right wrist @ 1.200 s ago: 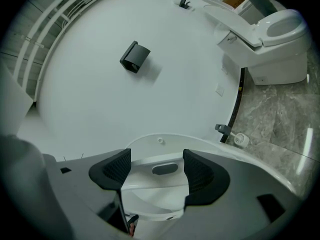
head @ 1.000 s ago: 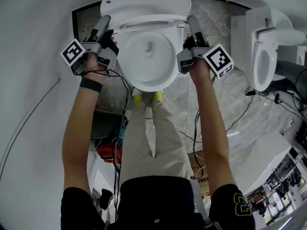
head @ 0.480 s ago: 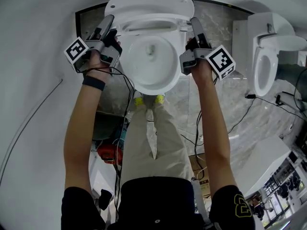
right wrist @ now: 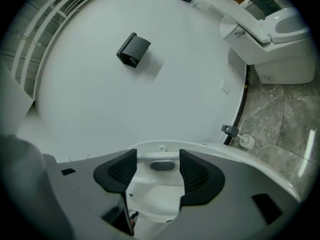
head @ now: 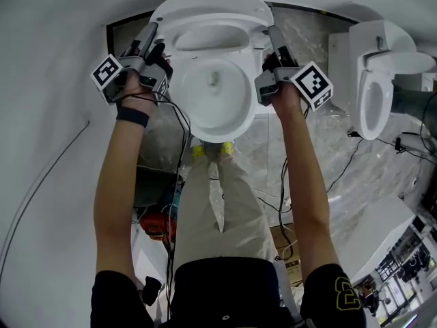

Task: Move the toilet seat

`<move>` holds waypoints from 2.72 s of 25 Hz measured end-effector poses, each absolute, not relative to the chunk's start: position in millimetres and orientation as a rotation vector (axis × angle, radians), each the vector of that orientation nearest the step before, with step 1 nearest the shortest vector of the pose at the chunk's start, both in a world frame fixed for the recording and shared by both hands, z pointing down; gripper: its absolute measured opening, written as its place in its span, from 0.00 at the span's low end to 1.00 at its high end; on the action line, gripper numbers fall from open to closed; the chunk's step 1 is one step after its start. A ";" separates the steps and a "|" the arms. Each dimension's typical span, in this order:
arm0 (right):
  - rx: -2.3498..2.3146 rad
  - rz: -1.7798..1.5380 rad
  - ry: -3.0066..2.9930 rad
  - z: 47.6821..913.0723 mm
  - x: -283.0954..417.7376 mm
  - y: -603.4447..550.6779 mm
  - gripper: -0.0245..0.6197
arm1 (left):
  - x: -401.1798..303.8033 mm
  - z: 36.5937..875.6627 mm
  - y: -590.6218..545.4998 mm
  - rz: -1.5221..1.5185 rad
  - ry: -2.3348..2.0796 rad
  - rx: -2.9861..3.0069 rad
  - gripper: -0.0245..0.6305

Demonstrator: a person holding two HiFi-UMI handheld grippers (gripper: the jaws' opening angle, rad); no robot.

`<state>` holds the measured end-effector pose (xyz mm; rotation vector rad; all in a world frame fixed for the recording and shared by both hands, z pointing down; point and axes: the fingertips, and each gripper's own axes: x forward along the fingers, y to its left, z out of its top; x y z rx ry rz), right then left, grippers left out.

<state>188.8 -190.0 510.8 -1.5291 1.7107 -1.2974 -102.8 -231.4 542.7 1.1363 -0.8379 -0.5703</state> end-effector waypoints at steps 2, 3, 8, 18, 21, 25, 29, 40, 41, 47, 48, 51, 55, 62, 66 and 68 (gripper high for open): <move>-1.509 -1.295 1.707 512.6 188.6 -190.7 0.45 | -104.4 541.7 -230.2 -0.614 -0.809 1.133 0.60; -1.502 -1.295 1.703 514.1 188.6 -191.5 0.45 | -105.7 542.6 -229.3 -0.637 -0.795 1.132 0.57; -1.520 -1.300 1.731 524.8 188.2 -208.3 0.45 | -113.5 554.6 -239.2 -0.673 -0.811 1.158 0.52; -1.510 -1.356 1.720 527.1 179.9 -248.7 0.45 | -115.3 544.4 -280.6 -0.639 -0.832 1.178 0.49; -1.509 -1.357 1.724 529.0 175.9 -252.6 0.45 | -116.5 543.3 -283.8 -0.636 -0.834 1.198 0.46; -1.508 -1.353 1.729 529.0 172.5 -258.9 0.45 | -115.8 542.3 -286.2 -0.641 -0.835 1.201 0.44; -1.510 -1.347 1.730 525.6 169.5 -264.8 0.44 | -117.5 542.8 -287.3 -0.647 -0.828 1.205 0.44; -1.527 -1.357 1.722 534.1 166.0 -270.1 0.40 | -117.2 545.4 -290.4 -0.643 -0.830 1.199 0.44; -1.532 -1.359 1.723 534.7 165.8 -270.6 0.40 | -117.6 545.5 -290.8 -0.643 -0.831 1.199 0.44; -1.564 -1.356 1.733 539.4 167.6 -270.6 0.35 | -117.3 547.0 -291.7 -0.642 -0.823 1.201 0.44; -1.566 -1.356 1.734 539.4 167.3 -271.0 0.35 | -117.7 546.8 -291.9 -0.641 -0.824 1.200 0.44; -1.572 -1.353 1.734 538.6 166.3 -272.4 0.35 | -118.5 545.9 -293.6 -0.640 -0.828 1.199 0.44; -1.574 -1.356 1.745 538.0 166.3 -271.7 0.35 | -118.3 544.8 -292.5 -0.641 -0.834 1.199 0.44; -1.579 -1.363 1.788 536.8 164.6 -268.6 0.34 | -122.4 549.1 -290.4 -0.638 -0.845 1.208 0.44; -1.576 -1.361 1.802 535.2 162.5 -266.0 0.34 | -121.6 542.2 -285.7 -0.634 -0.840 1.220 0.43; -1.578 -1.357 1.830 534.9 164.3 -264.7 0.34 | -125.0 548.9 -284.9 -0.609 -0.865 1.237 0.42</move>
